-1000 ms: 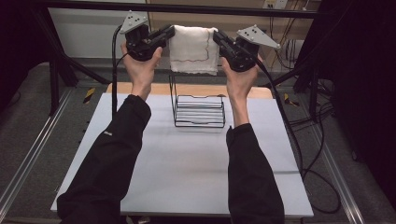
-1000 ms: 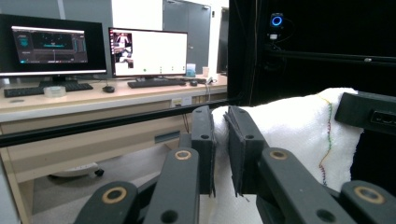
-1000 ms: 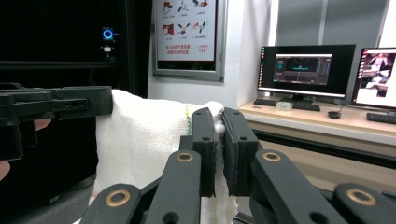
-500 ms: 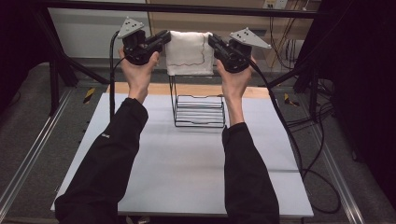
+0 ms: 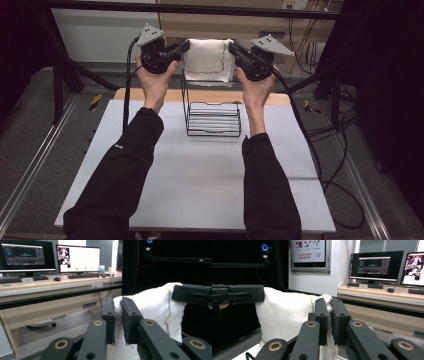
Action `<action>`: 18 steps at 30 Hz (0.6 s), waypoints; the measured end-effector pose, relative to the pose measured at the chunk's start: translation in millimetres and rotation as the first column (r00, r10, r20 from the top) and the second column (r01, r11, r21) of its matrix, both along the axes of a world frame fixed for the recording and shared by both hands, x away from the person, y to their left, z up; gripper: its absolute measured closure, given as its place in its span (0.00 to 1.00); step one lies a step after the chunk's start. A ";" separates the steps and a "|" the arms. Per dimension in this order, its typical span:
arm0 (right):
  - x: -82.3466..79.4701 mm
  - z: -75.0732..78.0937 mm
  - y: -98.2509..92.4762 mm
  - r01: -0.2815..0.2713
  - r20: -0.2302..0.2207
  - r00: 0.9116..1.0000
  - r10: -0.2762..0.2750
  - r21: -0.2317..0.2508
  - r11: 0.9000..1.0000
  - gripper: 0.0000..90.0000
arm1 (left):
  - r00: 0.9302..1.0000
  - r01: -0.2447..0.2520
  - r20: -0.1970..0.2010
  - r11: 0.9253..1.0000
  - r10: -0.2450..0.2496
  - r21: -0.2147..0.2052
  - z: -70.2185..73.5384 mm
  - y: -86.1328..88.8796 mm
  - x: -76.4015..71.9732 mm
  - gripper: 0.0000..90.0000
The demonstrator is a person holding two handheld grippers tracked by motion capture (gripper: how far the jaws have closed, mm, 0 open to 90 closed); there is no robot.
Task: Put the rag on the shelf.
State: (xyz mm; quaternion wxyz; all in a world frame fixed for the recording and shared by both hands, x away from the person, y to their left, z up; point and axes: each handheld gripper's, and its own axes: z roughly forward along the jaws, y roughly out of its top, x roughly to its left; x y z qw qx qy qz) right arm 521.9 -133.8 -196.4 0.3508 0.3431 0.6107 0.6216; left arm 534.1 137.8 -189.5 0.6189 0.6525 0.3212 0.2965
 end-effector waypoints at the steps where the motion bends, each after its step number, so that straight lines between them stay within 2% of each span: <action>1: 0.1 0.7 -1.4 0.003 0.002 1.000 -0.003 -0.003 1.000 0.94 | 1.000 0.002 -0.001 1.000 -0.002 0.000 -0.6 -1.4 0.4 0.90; 7: 0.9 0.7 -8.6 0.009 -0.005 1.000 -0.009 -0.014 1.000 0.94 | 1.000 0.015 -0.009 1.000 -0.015 0.005 -4.2 -8.1 1.3 0.90; 18: -0.3 -16.6 -13.8 0.000 -0.033 0.999 0.000 -0.015 1.000 0.94 | 0.999 0.021 -0.028 1.000 -0.020 0.024 -18.4 -10.3 2.2 0.90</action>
